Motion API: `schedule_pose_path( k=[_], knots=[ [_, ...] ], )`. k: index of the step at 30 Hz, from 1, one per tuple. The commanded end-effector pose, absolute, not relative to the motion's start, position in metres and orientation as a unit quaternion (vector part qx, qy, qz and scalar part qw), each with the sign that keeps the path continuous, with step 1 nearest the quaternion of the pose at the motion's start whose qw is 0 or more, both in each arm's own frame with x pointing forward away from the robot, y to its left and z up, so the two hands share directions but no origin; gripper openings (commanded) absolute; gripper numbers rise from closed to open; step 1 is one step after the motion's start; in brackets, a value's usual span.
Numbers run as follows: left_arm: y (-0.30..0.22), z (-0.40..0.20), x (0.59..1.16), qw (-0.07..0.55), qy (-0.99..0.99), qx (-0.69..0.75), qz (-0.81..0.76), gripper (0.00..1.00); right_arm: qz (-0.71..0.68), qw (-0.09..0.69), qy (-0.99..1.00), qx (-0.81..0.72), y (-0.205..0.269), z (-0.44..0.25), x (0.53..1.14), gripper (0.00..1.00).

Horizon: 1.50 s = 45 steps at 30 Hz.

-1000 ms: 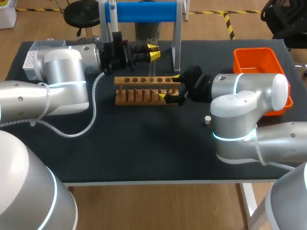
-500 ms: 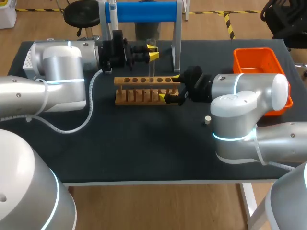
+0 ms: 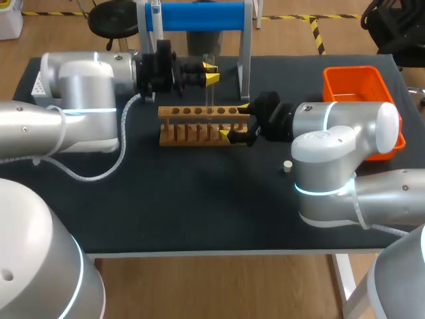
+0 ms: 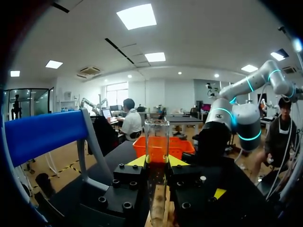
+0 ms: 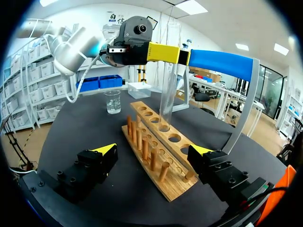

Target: Invert the test tube, pick up the pipette, mount the tip to pipette, aspirate from beaker and dispense into the tube, eject the tip, return the pipette, and cap with the stopper.

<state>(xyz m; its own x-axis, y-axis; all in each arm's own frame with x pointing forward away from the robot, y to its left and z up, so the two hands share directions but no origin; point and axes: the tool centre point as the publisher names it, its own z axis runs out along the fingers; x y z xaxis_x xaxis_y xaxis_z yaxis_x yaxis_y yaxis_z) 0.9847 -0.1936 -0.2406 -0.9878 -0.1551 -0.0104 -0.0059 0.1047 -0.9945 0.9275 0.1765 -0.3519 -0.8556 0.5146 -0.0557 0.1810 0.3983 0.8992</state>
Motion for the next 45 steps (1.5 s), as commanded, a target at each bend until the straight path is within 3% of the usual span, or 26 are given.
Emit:
schedule_pose_path(
  k=[1,45],
  knots=[
    [-0.196,-0.245,0.984,0.059,0.739,-0.056,-0.668,0.0,0.505,0.163,0.821,0.211,0.176,-0.351,0.928,1.0],
    [-0.194,-0.257,0.979,0.08,0.727,-0.052,-0.68,0.0,0.505,0.163,0.821,0.211,0.176,-0.351,0.928,1.0]
  ],
)
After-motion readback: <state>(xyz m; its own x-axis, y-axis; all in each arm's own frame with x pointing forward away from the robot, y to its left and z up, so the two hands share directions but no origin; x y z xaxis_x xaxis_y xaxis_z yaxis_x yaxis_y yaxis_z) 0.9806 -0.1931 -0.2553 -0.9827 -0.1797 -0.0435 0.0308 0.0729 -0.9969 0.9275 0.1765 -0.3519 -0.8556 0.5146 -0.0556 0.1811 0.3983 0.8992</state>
